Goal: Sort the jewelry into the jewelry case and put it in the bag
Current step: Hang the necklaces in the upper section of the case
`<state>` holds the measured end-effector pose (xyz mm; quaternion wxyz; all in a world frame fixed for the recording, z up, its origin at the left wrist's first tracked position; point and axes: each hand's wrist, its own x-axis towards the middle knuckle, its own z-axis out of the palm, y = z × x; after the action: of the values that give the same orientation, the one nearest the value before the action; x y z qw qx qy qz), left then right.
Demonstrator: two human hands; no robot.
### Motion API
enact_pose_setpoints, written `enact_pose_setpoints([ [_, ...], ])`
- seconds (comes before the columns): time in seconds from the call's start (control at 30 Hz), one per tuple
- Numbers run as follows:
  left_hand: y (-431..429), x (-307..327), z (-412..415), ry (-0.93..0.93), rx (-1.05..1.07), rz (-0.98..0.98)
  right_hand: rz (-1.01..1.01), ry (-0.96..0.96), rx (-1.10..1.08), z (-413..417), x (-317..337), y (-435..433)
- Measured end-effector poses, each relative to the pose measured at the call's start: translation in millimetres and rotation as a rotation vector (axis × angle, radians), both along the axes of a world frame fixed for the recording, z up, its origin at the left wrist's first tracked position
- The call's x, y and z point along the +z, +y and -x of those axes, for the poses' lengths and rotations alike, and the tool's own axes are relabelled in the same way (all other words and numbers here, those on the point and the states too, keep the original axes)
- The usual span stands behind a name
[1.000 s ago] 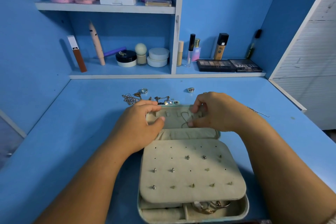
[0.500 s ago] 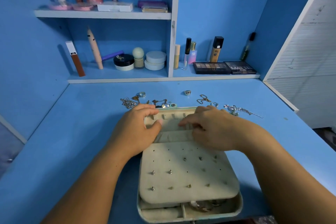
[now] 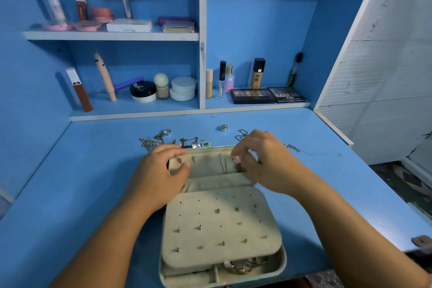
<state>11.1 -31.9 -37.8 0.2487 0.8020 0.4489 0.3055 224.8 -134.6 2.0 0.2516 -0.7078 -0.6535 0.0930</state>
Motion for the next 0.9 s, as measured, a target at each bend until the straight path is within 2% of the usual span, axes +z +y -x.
enact_pose_setpoints([
  [0.1, -2, 1, 1, -0.062, 0.052, 0.069, 0.169, 0.004, -0.138, -27, 5, 14],
  [0.23, 1, -1, 0, -0.104, 0.109, 0.076, 0.344, 0.014, -0.125, -26, 0, 25],
  [0.3, 1, 1, 0, -0.142, 0.121, 0.073, 0.328, 0.017, -0.128, -20, -3, 26],
  [0.4, -3, 4, -1, -0.261, 0.130, 0.011, 0.211, 0.164, -0.159, -18, 0, 21],
  [0.53, -2, 6, -2, -0.412, 0.082, -0.220, 0.050, 0.297, -0.138, -15, 1, 7],
  [0.67, -3, 7, 0, -0.417, 0.025, -0.402, -0.042, 0.356, -0.118, -11, -1, -2],
  [0.8, -5, 6, 2, -0.363, 0.000, -0.361, -0.001, 0.374, -0.110, -15, 1, 3],
  [0.9, -4, 3, 3, -0.269, 0.038, -0.144, 0.082, 0.254, -0.191, -38, 4, 19],
])
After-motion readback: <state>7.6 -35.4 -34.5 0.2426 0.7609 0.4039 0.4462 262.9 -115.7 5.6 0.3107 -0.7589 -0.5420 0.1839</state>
